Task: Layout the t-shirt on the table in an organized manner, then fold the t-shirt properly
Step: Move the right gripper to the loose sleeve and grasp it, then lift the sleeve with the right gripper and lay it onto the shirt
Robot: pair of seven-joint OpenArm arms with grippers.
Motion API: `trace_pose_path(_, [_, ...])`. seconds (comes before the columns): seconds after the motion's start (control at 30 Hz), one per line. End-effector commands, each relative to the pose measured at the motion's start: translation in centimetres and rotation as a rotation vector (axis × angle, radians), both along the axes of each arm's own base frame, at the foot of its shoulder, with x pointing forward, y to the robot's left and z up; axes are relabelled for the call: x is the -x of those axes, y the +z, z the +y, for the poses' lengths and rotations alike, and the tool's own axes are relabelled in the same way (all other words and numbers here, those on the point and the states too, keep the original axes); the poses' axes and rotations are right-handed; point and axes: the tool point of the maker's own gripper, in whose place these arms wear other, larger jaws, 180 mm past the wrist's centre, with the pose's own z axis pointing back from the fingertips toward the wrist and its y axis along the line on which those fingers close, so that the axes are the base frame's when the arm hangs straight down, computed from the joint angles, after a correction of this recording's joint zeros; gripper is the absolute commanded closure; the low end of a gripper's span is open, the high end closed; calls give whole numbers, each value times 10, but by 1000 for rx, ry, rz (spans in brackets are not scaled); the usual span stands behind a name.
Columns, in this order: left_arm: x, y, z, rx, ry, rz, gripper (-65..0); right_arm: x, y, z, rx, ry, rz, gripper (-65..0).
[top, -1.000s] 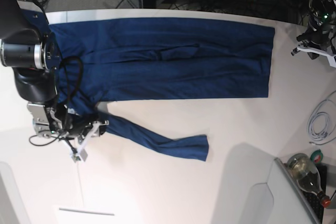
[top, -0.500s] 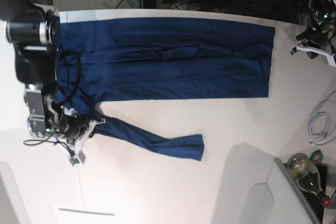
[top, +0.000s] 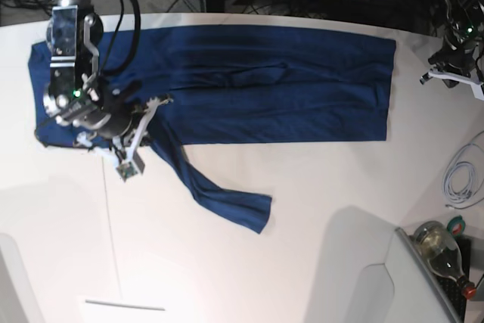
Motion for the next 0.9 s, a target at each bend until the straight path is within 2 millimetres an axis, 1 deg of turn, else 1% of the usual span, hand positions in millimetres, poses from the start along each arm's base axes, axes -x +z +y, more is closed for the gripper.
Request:
trace_pose_path(0.0, [-11, 15, 8, -33, -6, -47, 0, -4, 8, 2, -13, -3, -33, -5])
trace_pose_path(0.1, [-13, 16, 8, -32, -6, -51, 0, 13, -5, 7, -29, -6, 10, -8])
trace_pose_path(0.13, [-13, 16, 8, -32, -6, -51, 0, 16, -7, 11, -38, -7, 19, -9])
trace_pose_path(0.2, [-14, 15, 7, -31, -10, -50, 0, 20, -7, 12, -38, -8, 23, -15])
trace_pose_path(0.23, [-16, 14, 3, -28, -22, -47, 0, 20, -4, 11, -33, -7, 22, -39])
trace_pose_path(0.27, [-17, 13, 1, -26, -28, -46, 0, 22, -2, 9, -20, -6, 31, -77])
trace_pose_path(0.33, [-16, 13, 1, -26, -29, -43, 0, 23, 6, 6, 10, -4, 43, -173])
trace_pose_path(0.4, [-15, 12, 0, -25, -31, -39, 0, 16, 21, 4, 23, -5, 11, -254])
trace_pose_path(0.43, [-15, 12, 0, -25, -31, -38, 0, 7, 30, 5, 21, -5, -22, -276])
trace_pose_path(0.47, [-15, 12, 0, -25, -31, -38, 0, -9, 40, 5, 17, -5, -62, -293])
trace_pose_path(0.5, [-15, 12, 0, -25, -31, -38, 0, -25, 44, 6, 11, -5, -79, -294])
trace_pose_path(0.57, [-15, 12, 0, -25, -31, -38, 0, -56, 40, 8, 0, -2, -67, -294])
trace_pose_path(0.63, [-14, 11, 0, -25, -31, -37, 0, -89, 28, 14, -25, 3, -23, -293])
trace_pose_path(0.67, [-14, 11, 0, -25, -31, -36, 0, -101, 21, 18, -42, 6, 0, -293])
trace_pose_path(0.7, [-14, 11, 0, -25, -31, -36, 0, -114, 16, 24, -69, 8, 8, -293])
trace_pose_path(0.73, [-14, 11, 0, -25, -31, -36, 0, -125, 11, 35, -108, 12, 13, -293])
trace_pose_path(0.77, [-13, 11, 0, -25, -29, -35, 0, -134, 7, 43, -140, 13, 15, -294])
trace_pose_path(0.8, [-12, 11, 1, -25, -26, -34, 0, -138, -1, 49, -166, 11, 31, -294])
trace_pose_path(0.87, [-10, 10, 2, -26, -23, -32, 0, -145, -11, 59, -207, 9, 55, -296])
